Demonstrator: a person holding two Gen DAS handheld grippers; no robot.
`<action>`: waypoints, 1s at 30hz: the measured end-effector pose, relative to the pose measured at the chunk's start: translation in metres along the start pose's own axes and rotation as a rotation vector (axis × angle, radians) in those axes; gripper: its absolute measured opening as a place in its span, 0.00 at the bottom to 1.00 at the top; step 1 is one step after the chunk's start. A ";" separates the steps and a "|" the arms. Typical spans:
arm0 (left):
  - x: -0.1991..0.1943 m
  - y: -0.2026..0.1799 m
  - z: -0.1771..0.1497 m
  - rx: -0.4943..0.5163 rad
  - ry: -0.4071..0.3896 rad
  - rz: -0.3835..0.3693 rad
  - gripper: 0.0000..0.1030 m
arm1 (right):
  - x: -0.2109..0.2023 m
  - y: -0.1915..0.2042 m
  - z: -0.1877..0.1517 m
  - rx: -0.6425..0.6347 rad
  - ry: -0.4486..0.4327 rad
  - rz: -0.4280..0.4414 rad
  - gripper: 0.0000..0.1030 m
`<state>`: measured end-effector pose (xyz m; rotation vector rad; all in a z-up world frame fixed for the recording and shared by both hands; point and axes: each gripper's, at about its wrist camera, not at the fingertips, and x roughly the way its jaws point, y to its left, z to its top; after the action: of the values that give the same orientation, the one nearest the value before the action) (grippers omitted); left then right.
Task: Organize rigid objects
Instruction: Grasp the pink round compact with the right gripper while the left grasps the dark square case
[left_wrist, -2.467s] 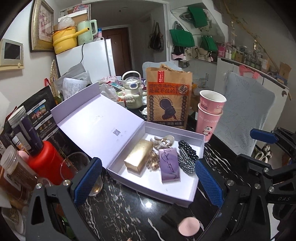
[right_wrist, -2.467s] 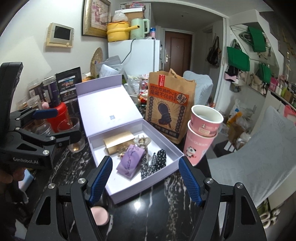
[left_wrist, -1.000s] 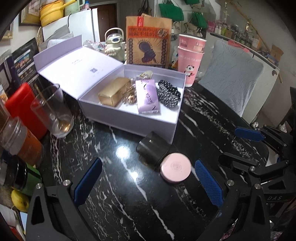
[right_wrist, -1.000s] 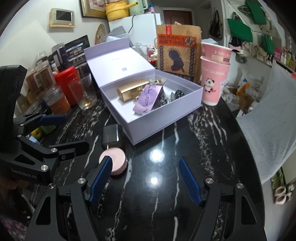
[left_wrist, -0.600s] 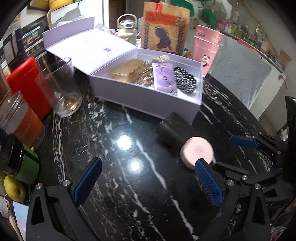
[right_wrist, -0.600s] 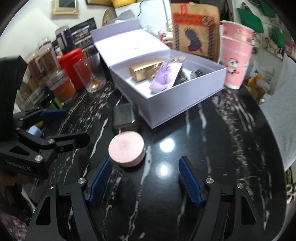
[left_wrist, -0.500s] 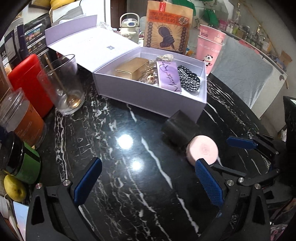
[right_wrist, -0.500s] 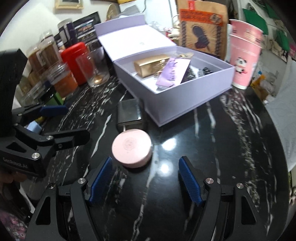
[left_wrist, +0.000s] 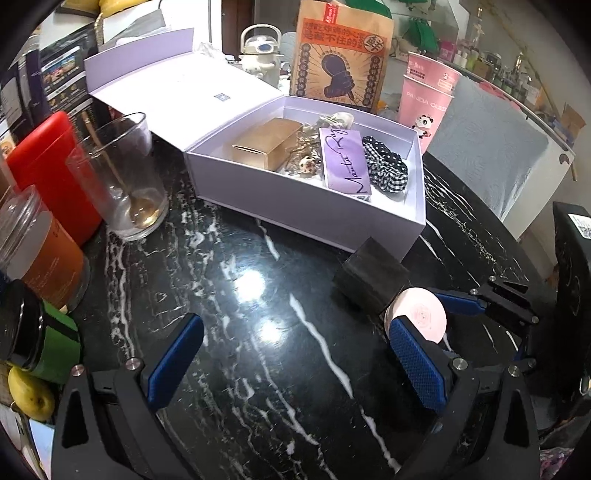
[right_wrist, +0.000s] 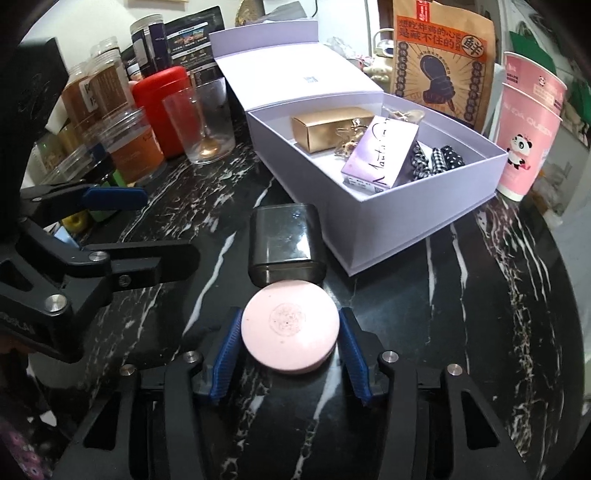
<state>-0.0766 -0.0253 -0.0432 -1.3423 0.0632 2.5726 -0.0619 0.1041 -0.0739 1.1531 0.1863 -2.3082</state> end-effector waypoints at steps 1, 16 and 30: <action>0.001 -0.002 0.001 0.003 0.002 -0.004 0.99 | -0.001 -0.002 -0.001 0.005 -0.001 0.000 0.50; 0.051 -0.041 0.016 -0.096 0.067 0.008 0.99 | -0.036 -0.070 -0.029 0.193 -0.029 -0.127 0.50; 0.063 -0.057 0.024 -0.158 0.027 0.087 0.88 | -0.044 -0.091 -0.038 0.234 -0.056 -0.116 0.50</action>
<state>-0.1174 0.0454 -0.0768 -1.4602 -0.0809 2.6810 -0.0624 0.2126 -0.0737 1.2159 -0.0407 -2.5139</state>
